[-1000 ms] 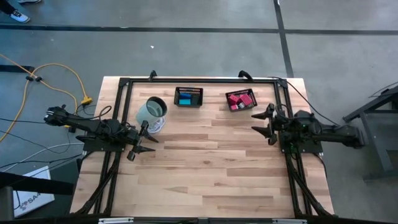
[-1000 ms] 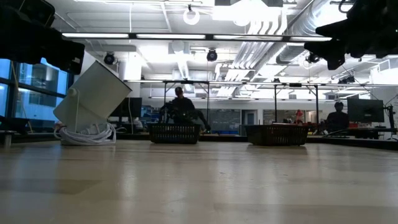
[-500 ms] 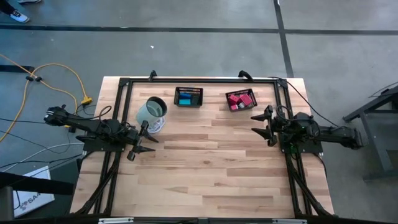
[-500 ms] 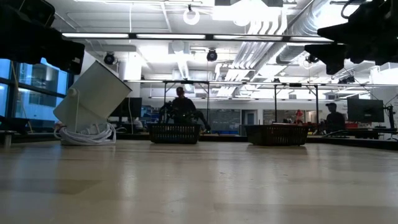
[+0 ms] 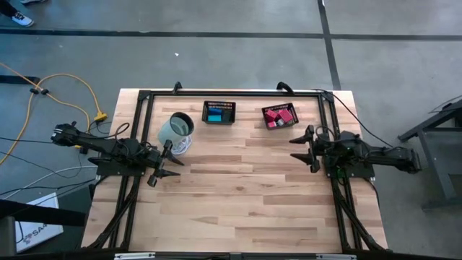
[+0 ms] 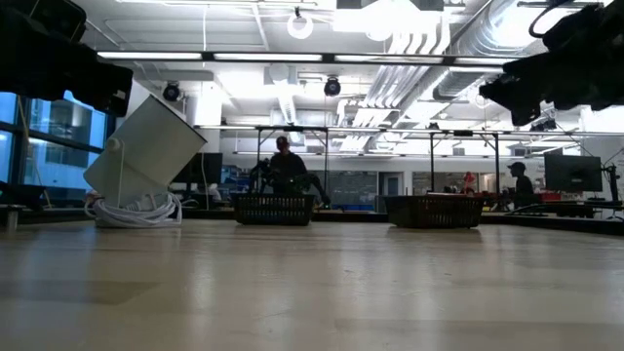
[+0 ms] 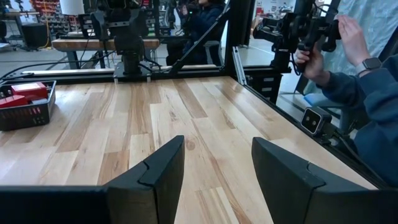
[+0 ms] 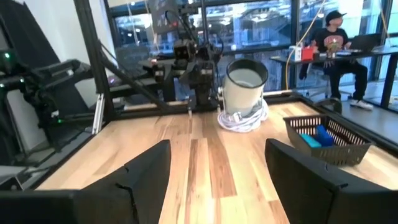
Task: Pick & Place Office items
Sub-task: Return to Home Position
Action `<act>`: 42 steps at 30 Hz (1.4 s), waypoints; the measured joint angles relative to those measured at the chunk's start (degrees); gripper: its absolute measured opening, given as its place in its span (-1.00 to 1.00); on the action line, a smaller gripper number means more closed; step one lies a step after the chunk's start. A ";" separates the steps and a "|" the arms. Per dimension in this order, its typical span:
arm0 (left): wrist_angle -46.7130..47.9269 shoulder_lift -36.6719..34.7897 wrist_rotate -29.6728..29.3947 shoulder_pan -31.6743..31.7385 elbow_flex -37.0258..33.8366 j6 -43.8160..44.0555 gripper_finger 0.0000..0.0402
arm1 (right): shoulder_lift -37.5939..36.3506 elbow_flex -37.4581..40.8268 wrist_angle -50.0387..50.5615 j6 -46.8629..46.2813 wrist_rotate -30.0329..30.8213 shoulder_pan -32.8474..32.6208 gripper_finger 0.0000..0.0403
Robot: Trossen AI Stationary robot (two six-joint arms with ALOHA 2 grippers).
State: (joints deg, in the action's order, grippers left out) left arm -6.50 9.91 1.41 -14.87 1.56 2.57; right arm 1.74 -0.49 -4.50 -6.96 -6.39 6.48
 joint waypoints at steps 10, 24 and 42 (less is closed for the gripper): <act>0.00 0.00 0.02 0.02 0.02 0.00 -0.10 | 0.00 0.04 2.39 0.13 0.35 0.00 0.23; 0.00 0.00 0.02 0.02 0.00 0.00 -0.10 | 0.02 0.13 2.72 -0.15 0.31 0.00 0.23; 0.00 0.00 0.01 0.01 0.01 0.00 -0.10 | 0.02 0.17 2.78 3.75 0.28 0.00 0.23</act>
State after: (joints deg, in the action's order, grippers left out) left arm -6.50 9.91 1.42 -14.87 1.58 2.57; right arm 1.76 -0.32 -1.72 -3.21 -6.11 6.48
